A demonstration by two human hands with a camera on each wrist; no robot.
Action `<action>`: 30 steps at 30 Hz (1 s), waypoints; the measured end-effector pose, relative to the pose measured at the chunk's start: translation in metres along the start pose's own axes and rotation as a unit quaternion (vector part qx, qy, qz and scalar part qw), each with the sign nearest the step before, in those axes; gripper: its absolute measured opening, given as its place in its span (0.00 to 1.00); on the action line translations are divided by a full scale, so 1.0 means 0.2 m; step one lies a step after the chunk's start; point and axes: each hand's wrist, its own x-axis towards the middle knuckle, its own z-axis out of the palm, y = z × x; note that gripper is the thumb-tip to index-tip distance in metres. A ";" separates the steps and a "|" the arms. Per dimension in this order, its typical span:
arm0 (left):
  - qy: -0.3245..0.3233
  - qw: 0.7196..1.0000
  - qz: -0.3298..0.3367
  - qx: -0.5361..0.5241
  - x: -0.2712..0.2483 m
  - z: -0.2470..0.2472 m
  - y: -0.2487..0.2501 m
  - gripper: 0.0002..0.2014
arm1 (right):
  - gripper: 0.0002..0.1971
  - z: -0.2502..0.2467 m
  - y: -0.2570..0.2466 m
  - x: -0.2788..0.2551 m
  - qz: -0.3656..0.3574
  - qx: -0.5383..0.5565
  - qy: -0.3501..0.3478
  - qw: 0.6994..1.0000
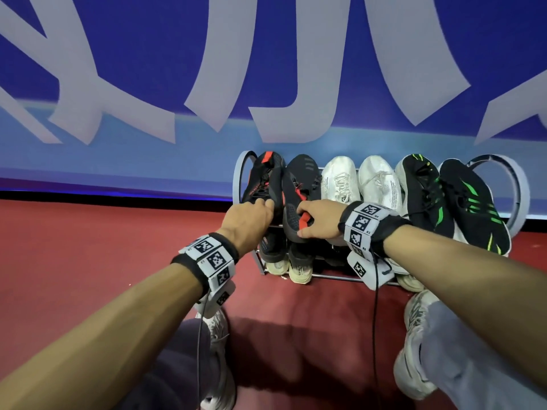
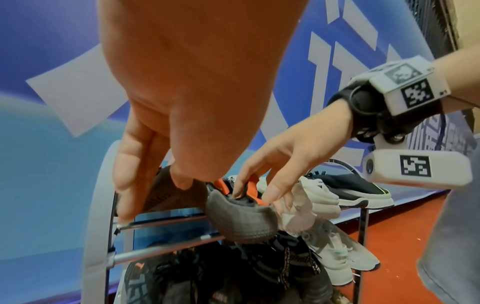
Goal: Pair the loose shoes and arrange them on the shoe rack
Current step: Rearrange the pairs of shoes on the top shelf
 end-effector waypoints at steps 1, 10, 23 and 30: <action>0.006 1.000 -0.007 -0.003 -0.01 -0.01 0.00 0.17 | 0.28 0.01 0.00 0.00 0.001 0.007 0.005 1.000; 0.164 0.978 -0.057 -0.116 0.01 -0.15 -0.06 0.18 | 0.37 0.03 0.00 0.00 0.022 0.047 -0.004 0.999; 0.293 0.876 -0.043 -0.379 -0.05 -0.37 0.09 0.13 | 0.57 -0.06 -0.09 0.04 -0.098 0.256 0.270 0.923; 0.364 0.818 -0.015 -0.445 -0.06 -0.46 0.04 0.13 | 0.48 -0.11 -0.14 0.01 -0.112 0.357 0.325 0.868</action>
